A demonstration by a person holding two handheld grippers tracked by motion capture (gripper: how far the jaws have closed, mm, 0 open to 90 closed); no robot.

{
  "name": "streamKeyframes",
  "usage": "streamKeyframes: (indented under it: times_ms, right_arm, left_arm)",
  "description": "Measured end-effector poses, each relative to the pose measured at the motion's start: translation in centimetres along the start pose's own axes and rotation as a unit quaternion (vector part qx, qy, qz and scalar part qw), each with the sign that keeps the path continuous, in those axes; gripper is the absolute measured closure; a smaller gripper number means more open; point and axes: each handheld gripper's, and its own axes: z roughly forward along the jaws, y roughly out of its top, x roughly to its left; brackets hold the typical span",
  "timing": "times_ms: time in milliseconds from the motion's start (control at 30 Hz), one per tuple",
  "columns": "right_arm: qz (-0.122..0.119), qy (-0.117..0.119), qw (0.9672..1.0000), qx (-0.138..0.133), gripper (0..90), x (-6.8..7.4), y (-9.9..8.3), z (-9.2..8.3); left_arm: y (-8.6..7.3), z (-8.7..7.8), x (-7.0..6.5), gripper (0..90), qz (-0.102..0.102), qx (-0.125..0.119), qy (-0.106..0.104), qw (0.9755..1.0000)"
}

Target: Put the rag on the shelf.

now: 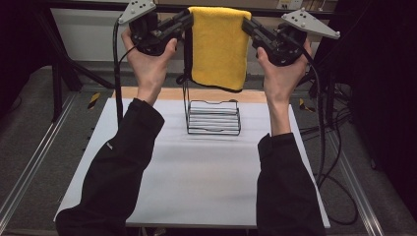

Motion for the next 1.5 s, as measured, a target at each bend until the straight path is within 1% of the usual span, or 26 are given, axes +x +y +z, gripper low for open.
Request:
streamKeyframes:
  times_ms: [200,367,500,600,667,733,800,833,933,1033,1267,1400,1500]
  right_arm:
    - [-0.007,-0.009,0.9999,-0.001,85.2,-0.8,0.5,1.2]
    - [-0.006,-0.012,0.9999,0.001,85.2,-1.6,0.2,2.5]
    - [-0.008,-0.014,0.9999,0.006,85.2,-2.1,-0.2,3.4]
    - [-0.015,-0.017,0.9997,0.009,85.2,-2.3,-0.5,4.0]
    - [-0.022,-0.019,0.9995,0.013,85.2,-2.4,-0.8,4.3]
    - [-0.028,-0.019,0.9993,0.017,85.1,-2.5,-0.9,4.7]
    - [-0.027,-0.02,0.9993,0.016,85.2,-2.8,-1.1,5.0]
    - [-0.025,-0.019,0.9994,0.016,85.2,-2.9,-1.2,5.1]
    - [-0.024,-0.02,0.9994,0.018,85.2,-3.2,-1.6,5.7]
    - [-0.028,-0.018,0.9992,0.023,85.2,-3.4,-2.1,6.0]
    - [-0.019,-0.015,0.9989,0.041,85.1,-3.6,-4.1,5.8]
    - [-0.02,-0.009,0.9986,0.049,85.1,-3.6,-4.9,5.3]
    - [-0.019,-0.007,0.9979,0.061,85.0,-3.6,-5.5,4.9]
  left_arm:
    - [0.5,1.1,0.5,79.1,0.012,0.0,0.007,0.9999]
    - [0.2,2.0,1.1,79.0,0.014,0.003,0.014,0.9998]
    - [-0.2,2.7,1.9,79.0,0.016,0.008,0.02,0.9996]
    - [-0.6,3.0,2.3,79.1,0.012,0.009,0.022,0.9996]
    - [-0.8,3.2,2.5,79.1,0.018,0.01,0.026,0.9994]
    - [-1.0,3.5,2.8,79.0,0.018,0.012,0.027,0.9994]
    - [-1.2,3.7,3.1,79.0,0.02,0.01,0.028,0.9994]
    - [-1.4,3.8,3.2,79.0,0.025,0.011,0.029,0.9992]
    - [-1.7,4.3,3.5,79.0,0.029,0.015,0.035,0.9989]
    - [-2.3,4.5,3.9,79.0,0.028,0.02,0.032,0.9989]
    - [-4.3,4.2,4.0,79.0,0.029,0.035,0.019,0.9988]
    - [-5.1,3.7,3.8,78.9,0.032,0.043,0.011,0.9985]
    - [-5.8,3.5,3.5,78.9,0.032,0.05,0.007,0.9982]
